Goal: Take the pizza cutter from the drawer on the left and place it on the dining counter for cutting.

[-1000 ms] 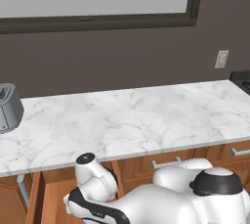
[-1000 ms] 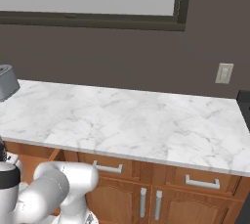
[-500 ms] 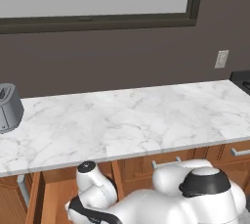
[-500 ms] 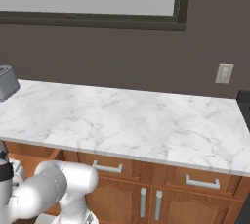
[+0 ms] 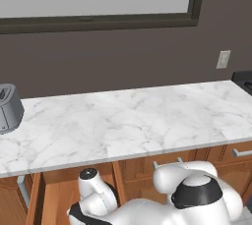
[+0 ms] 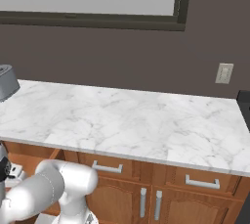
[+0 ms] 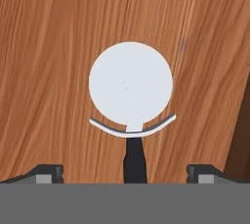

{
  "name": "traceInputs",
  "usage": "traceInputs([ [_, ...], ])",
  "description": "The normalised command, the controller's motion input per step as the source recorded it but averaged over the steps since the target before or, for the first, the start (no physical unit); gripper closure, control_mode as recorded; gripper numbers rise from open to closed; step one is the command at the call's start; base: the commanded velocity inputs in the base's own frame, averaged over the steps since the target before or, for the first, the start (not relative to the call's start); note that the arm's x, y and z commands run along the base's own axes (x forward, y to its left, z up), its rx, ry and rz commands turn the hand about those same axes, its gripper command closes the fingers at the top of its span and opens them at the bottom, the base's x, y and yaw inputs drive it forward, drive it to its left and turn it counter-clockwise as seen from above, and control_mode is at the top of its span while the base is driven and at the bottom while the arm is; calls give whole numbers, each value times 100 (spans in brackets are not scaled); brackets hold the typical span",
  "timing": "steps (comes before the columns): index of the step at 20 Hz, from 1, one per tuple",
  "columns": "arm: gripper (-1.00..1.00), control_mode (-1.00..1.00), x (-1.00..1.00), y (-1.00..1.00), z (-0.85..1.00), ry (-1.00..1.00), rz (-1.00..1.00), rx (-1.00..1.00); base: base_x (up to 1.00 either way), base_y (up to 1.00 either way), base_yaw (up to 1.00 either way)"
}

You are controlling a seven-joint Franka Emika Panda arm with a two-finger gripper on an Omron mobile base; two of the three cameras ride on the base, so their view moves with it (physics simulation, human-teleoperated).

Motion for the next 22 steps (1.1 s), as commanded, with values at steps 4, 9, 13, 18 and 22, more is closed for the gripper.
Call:
traceInputs([
  [4, -100, -100, -6, 0, -21, 0, 0, 0, 0, 0, 0],
  [9, -100, -100, -9, 0, -22, 0, 0, 0, 0, 0, 0],
  [13, -100, -100, -6, 0, -22, 0, 0, 0, 0, 0, 0],
  [18, -100, -100, 0, 0, -14, 0, 0, 0, 0, 0, 0],
  [22, -100, -100, 0, 0, -13, 0, 0, 0, 0, 0, 0],
])
